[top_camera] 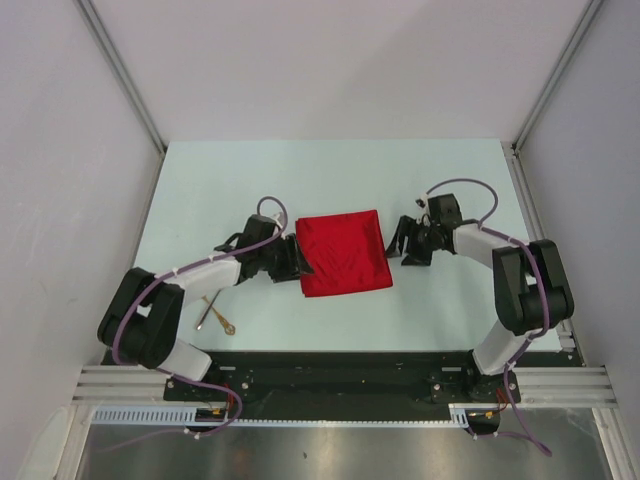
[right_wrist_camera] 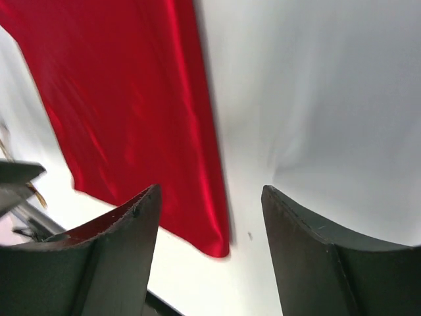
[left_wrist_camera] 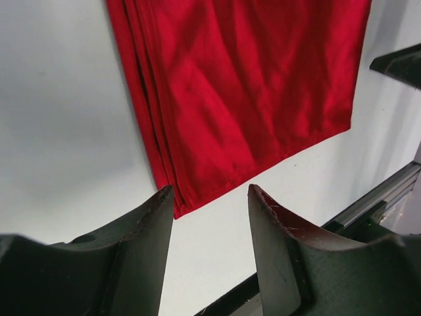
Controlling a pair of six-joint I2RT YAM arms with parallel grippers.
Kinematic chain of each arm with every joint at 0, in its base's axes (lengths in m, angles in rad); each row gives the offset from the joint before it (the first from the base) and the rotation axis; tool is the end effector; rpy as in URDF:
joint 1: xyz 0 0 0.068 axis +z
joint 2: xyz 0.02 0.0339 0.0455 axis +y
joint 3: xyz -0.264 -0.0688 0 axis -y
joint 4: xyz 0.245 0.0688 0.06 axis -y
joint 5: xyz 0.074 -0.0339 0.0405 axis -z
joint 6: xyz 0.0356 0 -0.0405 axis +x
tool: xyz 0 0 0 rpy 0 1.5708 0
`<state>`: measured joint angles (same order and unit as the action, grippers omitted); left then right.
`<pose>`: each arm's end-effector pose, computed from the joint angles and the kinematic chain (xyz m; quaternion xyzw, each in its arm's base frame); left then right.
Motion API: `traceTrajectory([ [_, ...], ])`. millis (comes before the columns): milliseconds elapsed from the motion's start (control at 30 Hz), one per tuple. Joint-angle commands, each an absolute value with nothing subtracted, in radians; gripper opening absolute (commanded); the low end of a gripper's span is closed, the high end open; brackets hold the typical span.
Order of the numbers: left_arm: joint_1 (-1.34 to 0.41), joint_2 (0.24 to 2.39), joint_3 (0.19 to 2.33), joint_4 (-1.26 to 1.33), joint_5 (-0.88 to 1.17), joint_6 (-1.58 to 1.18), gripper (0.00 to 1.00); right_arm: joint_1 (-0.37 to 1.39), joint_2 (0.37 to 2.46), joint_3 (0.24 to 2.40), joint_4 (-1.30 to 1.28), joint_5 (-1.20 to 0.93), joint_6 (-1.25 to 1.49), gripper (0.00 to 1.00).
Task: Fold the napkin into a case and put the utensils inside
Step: Rotate the square-folded napkin at the center of the board.
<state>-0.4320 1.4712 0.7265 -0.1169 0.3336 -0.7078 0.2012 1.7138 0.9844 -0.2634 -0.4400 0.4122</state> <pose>0.2536 -0.1298 0.1726 -0.0700 0.9239 -0.3158 0.2043 0.3284 0.0825 0.1673 0.0367 0.9368 0.2834 0.2020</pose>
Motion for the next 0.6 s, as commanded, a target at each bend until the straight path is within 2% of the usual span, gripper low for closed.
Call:
traceTrajectory([
  [0, -0.488, 1.494, 0.720, -0.103, 0.298, -0.744, 0.55, 0.207, 1.626, 0.845, -0.204, -0.460, 0.420, 0.67],
  [233, -0.509, 1.514, 0.718, -0.146, 0.219, -0.749, 0.52, 0.207, 1.574, 0.732, -0.127, -0.495, 0.457, 0.57],
  [433, -0.512, 1.477, 0.692, -0.158, 0.164, -0.739, 0.51, 0.233, 1.589, 0.686, -0.060, -0.522, 0.495, 0.44],
  [567, -0.512, 1.518, 0.689, -0.141, 0.179, -0.739, 0.54, 0.242, 1.582, 0.664, -0.052, -0.515, 0.500, 0.43],
])
